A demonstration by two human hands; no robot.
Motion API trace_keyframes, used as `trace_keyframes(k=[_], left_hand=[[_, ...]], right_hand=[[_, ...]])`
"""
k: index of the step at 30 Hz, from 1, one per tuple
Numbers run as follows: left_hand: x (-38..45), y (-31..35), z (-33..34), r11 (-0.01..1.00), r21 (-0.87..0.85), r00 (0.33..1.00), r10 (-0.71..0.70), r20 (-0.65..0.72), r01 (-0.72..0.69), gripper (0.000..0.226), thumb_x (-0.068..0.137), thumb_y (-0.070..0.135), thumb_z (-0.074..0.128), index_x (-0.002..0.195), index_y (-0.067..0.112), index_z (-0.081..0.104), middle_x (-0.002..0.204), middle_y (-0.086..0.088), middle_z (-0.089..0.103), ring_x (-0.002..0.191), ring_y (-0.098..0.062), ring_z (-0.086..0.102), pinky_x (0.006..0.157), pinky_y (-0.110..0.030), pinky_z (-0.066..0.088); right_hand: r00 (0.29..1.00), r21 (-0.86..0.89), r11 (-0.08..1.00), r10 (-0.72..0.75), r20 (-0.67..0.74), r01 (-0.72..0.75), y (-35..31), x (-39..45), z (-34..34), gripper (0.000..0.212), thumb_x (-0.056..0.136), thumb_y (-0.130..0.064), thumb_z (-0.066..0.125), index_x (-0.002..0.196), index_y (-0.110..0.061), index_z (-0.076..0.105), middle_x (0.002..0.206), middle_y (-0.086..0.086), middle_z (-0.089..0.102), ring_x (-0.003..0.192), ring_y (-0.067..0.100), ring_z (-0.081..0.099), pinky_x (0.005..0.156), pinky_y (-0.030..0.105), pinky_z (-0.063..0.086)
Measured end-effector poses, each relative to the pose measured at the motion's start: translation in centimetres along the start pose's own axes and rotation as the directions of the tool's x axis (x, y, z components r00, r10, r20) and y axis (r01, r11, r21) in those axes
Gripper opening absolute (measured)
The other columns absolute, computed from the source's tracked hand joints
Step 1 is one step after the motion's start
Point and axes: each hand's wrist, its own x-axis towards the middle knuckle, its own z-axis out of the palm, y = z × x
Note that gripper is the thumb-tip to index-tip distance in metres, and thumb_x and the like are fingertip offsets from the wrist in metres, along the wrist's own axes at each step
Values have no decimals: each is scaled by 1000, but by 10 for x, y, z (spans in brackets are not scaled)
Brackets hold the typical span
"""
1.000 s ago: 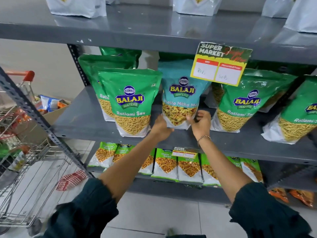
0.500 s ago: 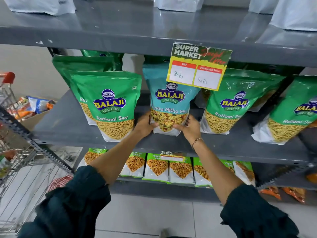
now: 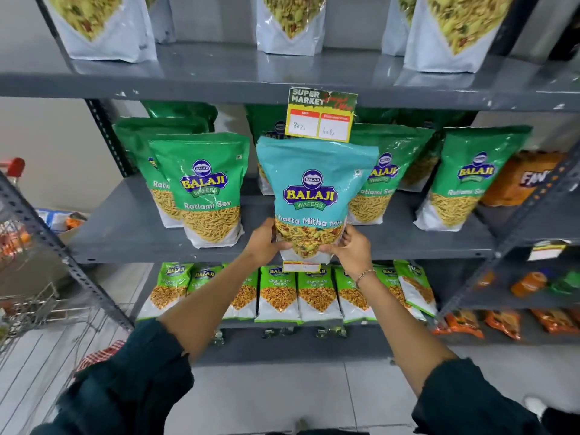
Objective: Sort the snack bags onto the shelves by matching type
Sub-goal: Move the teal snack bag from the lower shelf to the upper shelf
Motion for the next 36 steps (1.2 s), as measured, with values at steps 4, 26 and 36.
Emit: trace_keyframes(k=[4, 26, 36], left_hand=[[-34, 14, -23, 997, -13, 997, 75, 4, -75, 52, 72, 27, 77, 105, 6, 43, 63, 4, 34, 63, -17, 36, 63, -34, 31], [-69, 176, -221, 919, 28, 900, 390, -195, -392, 68, 55, 57, 75, 99, 8, 58, 93, -5, 70, 87, -24, 65, 81, -38, 50], [-2, 222, -259, 900, 59, 865, 432, -255, -432, 30, 77, 38, 71, 77, 13, 55, 67, 0, 56, 69, -16, 52, 63, -25, 39]], right_hand=[[999, 21, 999, -36, 33, 35, -27, -30, -8, 47, 58, -6, 82, 97, -15, 57, 95, -5, 63, 88, 3, 59, 81, 17, 50], [898, 111, 897, -435, 61, 427, -261, 10, -33, 41, 55, -10, 84, 93, -11, 68, 96, 8, 72, 86, 14, 69, 76, 27, 58], [875, 49, 876, -482, 45, 480, -315, 86, -33, 40, 55, -22, 85, 91, -18, 69, 98, 5, 72, 92, 15, 67, 82, 35, 56]])
